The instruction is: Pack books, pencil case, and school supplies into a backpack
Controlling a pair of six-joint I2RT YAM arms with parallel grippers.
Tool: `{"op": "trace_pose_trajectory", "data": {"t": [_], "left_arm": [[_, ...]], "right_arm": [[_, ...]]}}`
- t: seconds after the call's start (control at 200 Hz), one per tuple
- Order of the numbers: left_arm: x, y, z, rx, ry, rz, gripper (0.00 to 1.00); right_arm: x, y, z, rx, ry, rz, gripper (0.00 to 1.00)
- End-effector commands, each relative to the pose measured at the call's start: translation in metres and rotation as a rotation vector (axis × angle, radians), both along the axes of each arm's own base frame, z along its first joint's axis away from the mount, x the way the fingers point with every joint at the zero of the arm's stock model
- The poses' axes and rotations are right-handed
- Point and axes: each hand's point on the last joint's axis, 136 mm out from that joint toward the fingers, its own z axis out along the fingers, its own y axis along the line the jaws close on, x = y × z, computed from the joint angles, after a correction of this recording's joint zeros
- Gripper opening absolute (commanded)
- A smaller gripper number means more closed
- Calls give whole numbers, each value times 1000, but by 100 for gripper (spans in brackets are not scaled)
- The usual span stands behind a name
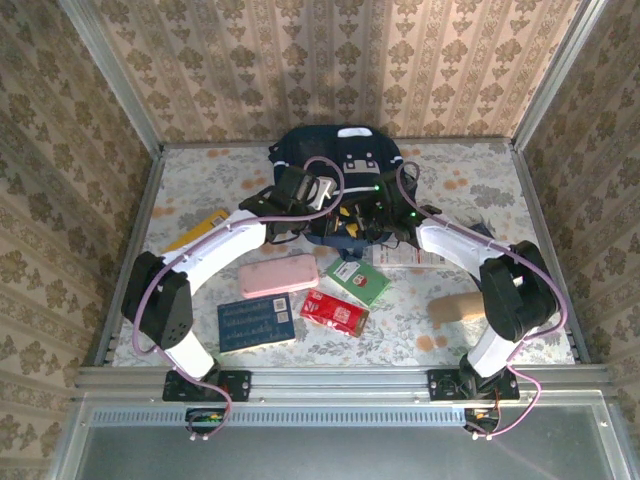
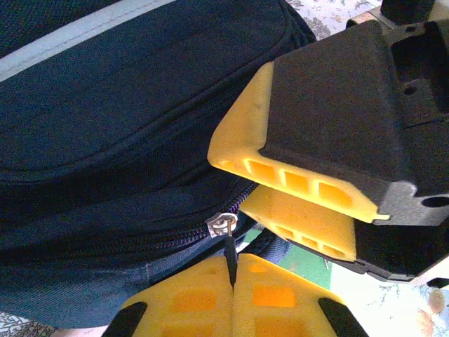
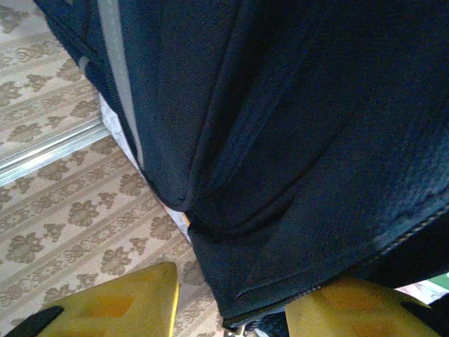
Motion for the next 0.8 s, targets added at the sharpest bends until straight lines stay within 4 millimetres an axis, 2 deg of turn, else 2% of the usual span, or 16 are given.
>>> {"op": "trace_pose_trajectory", "data": {"t": [0.0,0.135,0.335,0.515,0.795], "left_arm": [[-2,-13,27,-84,-70,-39,0],[-2,-15,15,-78,-46,-39,0],[-3,-15,-1,-67,-21,-34,0],[1,-7,-11,-34,-27,-17,0],[21,28,-11,14,-65,86,0]], "right_arm": [[11,-12,-4,-59,-5,-54,39],[17,-14,-11,-68,-8,-63,27],[19,-12,-28,-66,7,-68,0],[21,-15,-25,-61,-18,-73,0],[19,-35,-9,-46,-56,-112,0]]}}
